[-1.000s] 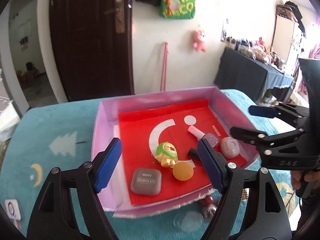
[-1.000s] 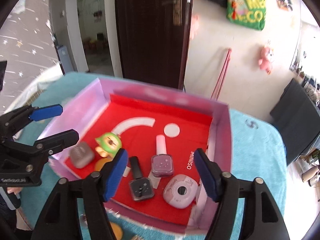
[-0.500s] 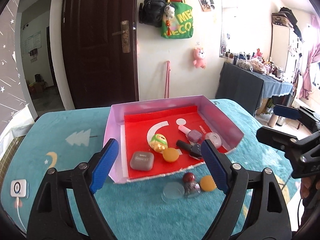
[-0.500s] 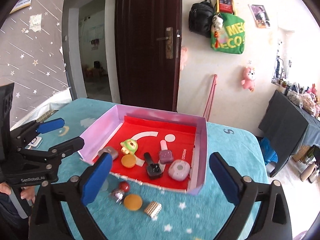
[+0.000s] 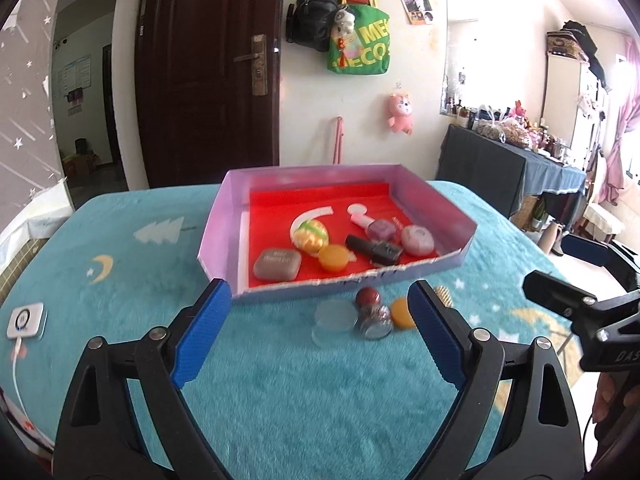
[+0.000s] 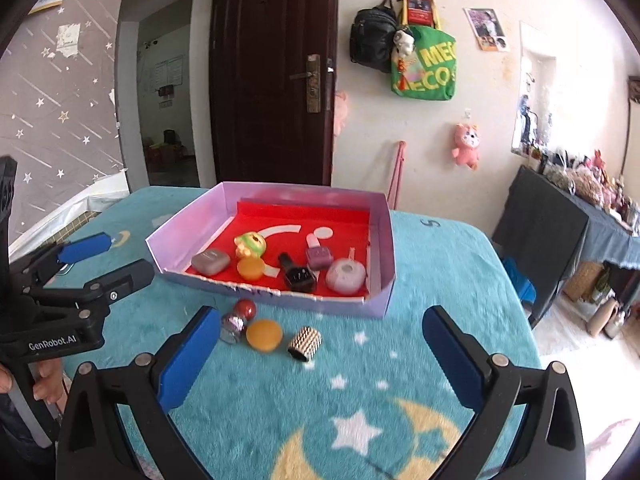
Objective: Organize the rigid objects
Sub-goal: 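Withdraw both grippers from the box toward the items left on the bedspread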
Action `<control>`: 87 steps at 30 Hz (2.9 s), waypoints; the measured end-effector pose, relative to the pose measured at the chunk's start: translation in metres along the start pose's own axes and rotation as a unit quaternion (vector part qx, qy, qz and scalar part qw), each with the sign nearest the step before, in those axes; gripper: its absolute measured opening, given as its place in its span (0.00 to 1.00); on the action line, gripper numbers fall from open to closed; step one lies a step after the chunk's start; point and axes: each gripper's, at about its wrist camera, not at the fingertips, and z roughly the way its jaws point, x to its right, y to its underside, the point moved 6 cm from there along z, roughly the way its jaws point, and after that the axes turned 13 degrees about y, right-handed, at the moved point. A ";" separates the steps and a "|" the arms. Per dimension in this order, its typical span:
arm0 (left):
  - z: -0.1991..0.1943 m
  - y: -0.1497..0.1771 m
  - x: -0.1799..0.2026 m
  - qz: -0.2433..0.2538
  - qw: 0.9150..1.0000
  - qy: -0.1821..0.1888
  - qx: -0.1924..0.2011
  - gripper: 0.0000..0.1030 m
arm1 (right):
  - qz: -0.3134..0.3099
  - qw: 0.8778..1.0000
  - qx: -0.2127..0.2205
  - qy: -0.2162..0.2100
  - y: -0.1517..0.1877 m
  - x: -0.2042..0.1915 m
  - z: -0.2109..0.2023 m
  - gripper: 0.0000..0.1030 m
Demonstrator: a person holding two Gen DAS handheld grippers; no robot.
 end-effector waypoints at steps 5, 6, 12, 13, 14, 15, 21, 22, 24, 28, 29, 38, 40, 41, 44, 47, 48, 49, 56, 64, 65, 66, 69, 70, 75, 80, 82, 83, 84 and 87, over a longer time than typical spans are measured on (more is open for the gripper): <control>0.002 0.024 -0.009 -0.011 1.000 -0.010 -0.009 0.88 | 0.027 1.000 -0.002 0.002 0.023 0.001 0.000 1.00; 0.003 0.029 -0.011 -0.016 1.000 -0.013 -0.009 0.88 | 0.026 1.000 0.001 0.007 0.027 0.000 0.002 1.00; 0.015 0.052 -0.013 -0.009 0.999 -0.027 -0.023 0.88 | 0.026 0.999 0.005 0.032 0.050 -0.006 0.013 1.00; 0.016 0.055 -0.013 -0.008 0.999 -0.027 -0.025 0.88 | 0.027 0.999 0.003 0.033 0.054 -0.007 0.017 1.00; 0.018 0.057 -0.013 -0.008 0.999 -0.026 -0.027 0.88 | 0.028 0.999 -0.001 0.032 0.057 -0.007 0.019 1.00; 0.020 0.059 -0.012 -0.009 0.999 -0.024 -0.030 0.88 | 0.031 0.999 -0.006 0.031 0.060 -0.007 0.023 1.00; 0.027 0.065 -0.013 -0.008 0.999 -0.029 -0.037 0.88 | 0.032 0.999 -0.024 0.030 0.073 -0.010 0.035 1.00; 0.027 0.065 -0.013 -0.008 0.999 -0.029 -0.037 0.88 | 0.029 0.999 -0.025 0.031 0.073 -0.011 0.035 1.00; 0.028 0.066 -0.013 -0.010 0.999 -0.029 -0.038 0.88 | 0.025 0.999 -0.027 0.032 0.075 -0.013 0.038 1.00; 0.031 0.068 -0.016 -0.010 0.999 -0.031 -0.042 0.88 | 0.030 0.999 -0.031 0.030 0.077 -0.012 0.041 1.00; 0.031 0.068 -0.016 -0.012 0.999 -0.032 -0.042 0.88 | 0.031 0.999 -0.034 0.029 0.078 -0.012 0.042 1.00; 0.035 0.068 -0.017 -0.010 0.998 -0.033 -0.045 0.88 | 0.027 0.998 -0.046 0.028 0.081 -0.017 0.051 1.00; 0.036 0.068 -0.017 -0.009 0.998 -0.033 -0.046 0.88 | 0.027 0.998 -0.048 0.028 0.081 -0.017 0.053 1.00; 0.036 0.068 -0.017 -0.010 0.998 -0.032 -0.046 0.88 | 0.028 0.998 -0.049 0.027 0.081 -0.017 0.053 1.00; 0.036 0.068 -0.017 -0.009 0.998 -0.032 -0.047 0.88 | 0.027 0.998 -0.051 0.027 0.082 -0.017 0.054 1.00; 0.036 0.068 -0.016 -0.008 0.998 -0.031 -0.049 0.88 | 0.028 0.998 -0.053 0.026 0.082 -0.018 0.055 1.00; 0.037 0.067 -0.016 -0.007 0.998 -0.031 -0.050 0.88 | 0.028 0.998 -0.053 0.026 0.082 -0.018 0.055 1.00; 0.037 0.067 -0.015 -0.006 0.998 -0.030 -0.052 0.88 | 0.028 0.998 -0.054 0.026 0.081 -0.018 0.056 1.00; 0.044 0.067 -0.015 -0.007 0.997 -0.020 -0.069 0.88 | 0.020 0.997 -0.059 0.033 0.079 -0.019 0.059 1.00; 0.063 0.061 -0.018 -0.013 0.994 0.004 -0.109 0.88 | 0.015 0.996 -0.076 0.043 0.078 -0.015 0.067 1.00; 0.065 0.061 -0.018 -0.020 0.993 0.014 -0.115 0.88 | 0.016 0.996 -0.078 0.042 0.077 -0.014 0.068 1.00; 0.067 0.060 -0.019 -0.027 0.992 0.020 -0.120 0.88 | 0.015 0.996 -0.079 0.042 0.075 -0.013 0.070 1.00; 0.070 0.054 -0.021 -0.032 0.992 0.024 -0.123 0.88 | 0.011 0.995 -0.096 0.039 0.071 -0.012 0.077 1.00; 0.071 0.052 -0.021 -0.031 0.992 0.024 -0.123 0.88 | 0.011 0.994 -0.102 0.034 0.070 -0.012 0.079 1.00; 0.079 0.044 -0.024 -0.033 0.990 0.028 -0.135 0.88 | 0.015 0.993 -0.115 0.032 0.061 -0.009 0.090 1.00; 0.087 0.037 -0.025 -0.024 0.989 0.021 -0.143 0.88 | 0.018 0.991 -0.127 0.029 0.054 -0.008 0.098 1.00; 0.091 0.034 -0.027 -0.022 0.989 0.019 -0.145 0.88 | 0.014 0.991 -0.128 0.040 0.051 -0.006 0.102 1.00; 0.093 0.033 -0.027 -0.021 0.989 0.018 -0.146 0.88 | 0.015 0.991 -0.129 0.041 0.050 -0.005 0.104 1.00; 0.094 0.032 -0.027 -0.021 0.989 0.017 -0.148 0.88 | 0.019 0.990 -0.131 0.040 0.049 -0.004 0.106 1.00; 0.099 0.032 -0.027 -0.016 0.988 0.014 -0.154 0.88 | 0.026 0.989 -0.139 0.042 0.049 -0.003 0.112 1.00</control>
